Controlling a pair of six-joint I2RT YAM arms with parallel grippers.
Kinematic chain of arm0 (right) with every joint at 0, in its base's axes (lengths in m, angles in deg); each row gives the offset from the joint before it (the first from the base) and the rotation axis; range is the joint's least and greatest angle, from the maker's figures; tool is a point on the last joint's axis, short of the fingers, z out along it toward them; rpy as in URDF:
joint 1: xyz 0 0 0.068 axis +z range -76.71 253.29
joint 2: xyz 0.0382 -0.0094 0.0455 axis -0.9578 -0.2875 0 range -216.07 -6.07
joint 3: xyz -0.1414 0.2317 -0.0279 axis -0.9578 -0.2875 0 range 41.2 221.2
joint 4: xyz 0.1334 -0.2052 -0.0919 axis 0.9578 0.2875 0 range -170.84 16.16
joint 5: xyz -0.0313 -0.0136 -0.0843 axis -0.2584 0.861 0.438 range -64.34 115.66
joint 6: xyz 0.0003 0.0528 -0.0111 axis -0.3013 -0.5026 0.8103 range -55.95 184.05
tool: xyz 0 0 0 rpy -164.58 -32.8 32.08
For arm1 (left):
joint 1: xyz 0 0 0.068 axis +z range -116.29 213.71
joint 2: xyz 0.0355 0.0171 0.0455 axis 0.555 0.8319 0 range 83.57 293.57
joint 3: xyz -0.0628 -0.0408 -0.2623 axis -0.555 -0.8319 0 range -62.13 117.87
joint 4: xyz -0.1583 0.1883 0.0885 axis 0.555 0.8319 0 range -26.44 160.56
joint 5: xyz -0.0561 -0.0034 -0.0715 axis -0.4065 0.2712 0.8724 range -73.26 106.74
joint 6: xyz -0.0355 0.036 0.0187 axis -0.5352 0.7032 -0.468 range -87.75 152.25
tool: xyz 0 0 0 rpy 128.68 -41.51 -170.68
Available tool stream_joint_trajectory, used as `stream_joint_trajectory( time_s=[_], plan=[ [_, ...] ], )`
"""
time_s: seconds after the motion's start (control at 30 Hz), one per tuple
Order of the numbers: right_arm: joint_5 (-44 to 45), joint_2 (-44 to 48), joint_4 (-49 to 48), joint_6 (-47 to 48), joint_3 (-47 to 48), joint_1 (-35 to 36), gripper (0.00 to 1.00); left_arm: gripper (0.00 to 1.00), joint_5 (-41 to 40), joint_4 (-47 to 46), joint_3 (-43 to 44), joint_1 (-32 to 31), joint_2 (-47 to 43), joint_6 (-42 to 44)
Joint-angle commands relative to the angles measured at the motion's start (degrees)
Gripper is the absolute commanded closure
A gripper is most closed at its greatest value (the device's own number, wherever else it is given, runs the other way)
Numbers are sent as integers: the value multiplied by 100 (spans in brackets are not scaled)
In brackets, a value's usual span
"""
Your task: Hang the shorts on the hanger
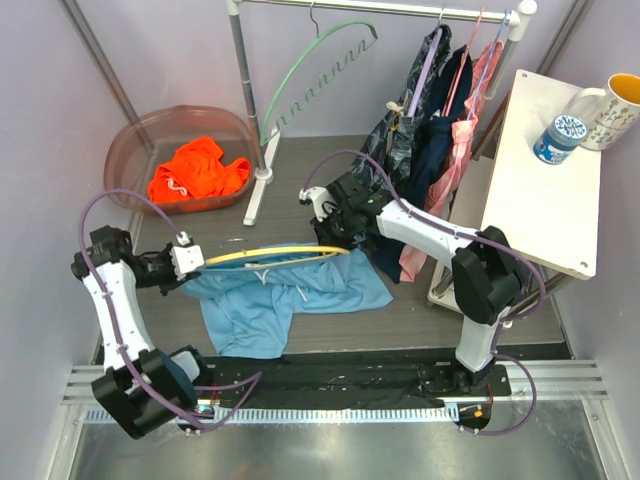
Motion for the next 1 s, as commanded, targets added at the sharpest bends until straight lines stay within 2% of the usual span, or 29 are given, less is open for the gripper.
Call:
stream_joint_trajectory(
  time_s=[0.0, 0.33, 0.5, 0.73, 0.97],
  plan=[
    [597, 255, 650, 170, -358, -564, 99, 100, -413, 1132, 693, 845, 410, 1190],
    [667, 352, 729, 240, -349, -1022, 99, 100, -993, 1528, 871, 1682, 912, 2582],
    [597, 405, 869, 258, -139, -1083, 99, 100, -1292, 993, 555, 1735, 816, 2468],
    [536, 502, 1080, 240, 134, -1075, 99, 100, -1688, 765, 264, 1726, 728, 2670],
    [483, 633, 1265, 214, 266, -882, 99, 100, -2013, 324, 54, 1463, 552, 1985]
  ],
)
